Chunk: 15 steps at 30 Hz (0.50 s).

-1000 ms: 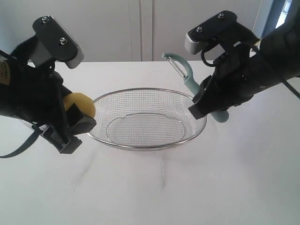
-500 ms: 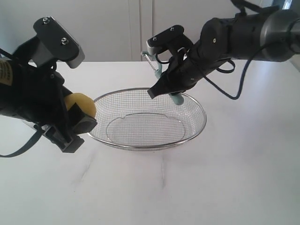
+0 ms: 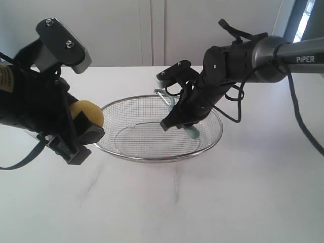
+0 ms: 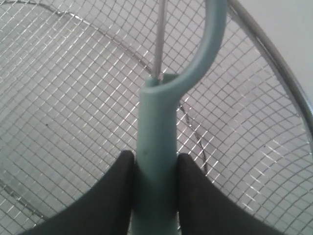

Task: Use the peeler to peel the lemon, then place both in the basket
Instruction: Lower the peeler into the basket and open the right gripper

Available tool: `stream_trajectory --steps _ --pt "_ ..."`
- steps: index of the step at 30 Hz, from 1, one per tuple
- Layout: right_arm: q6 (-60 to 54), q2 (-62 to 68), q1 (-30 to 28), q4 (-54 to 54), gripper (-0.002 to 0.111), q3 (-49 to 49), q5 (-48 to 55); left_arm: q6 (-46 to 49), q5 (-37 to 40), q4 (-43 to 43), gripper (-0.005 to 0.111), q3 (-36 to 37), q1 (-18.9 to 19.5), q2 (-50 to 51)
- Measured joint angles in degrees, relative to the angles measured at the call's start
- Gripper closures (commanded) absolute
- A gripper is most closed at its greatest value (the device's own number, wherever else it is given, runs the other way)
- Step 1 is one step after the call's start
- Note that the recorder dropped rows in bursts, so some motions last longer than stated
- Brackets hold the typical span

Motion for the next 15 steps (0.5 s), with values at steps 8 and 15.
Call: stream_trajectory --steps 8,15 --pt "0.0 3.71 0.0 0.0 0.108 -0.04 0.49 0.0 -0.1 0.0 0.107 0.0 0.0 0.0" --pt "0.0 3.91 0.0 0.0 0.088 -0.04 0.49 0.0 -0.1 0.0 0.107 0.0 0.0 0.0"
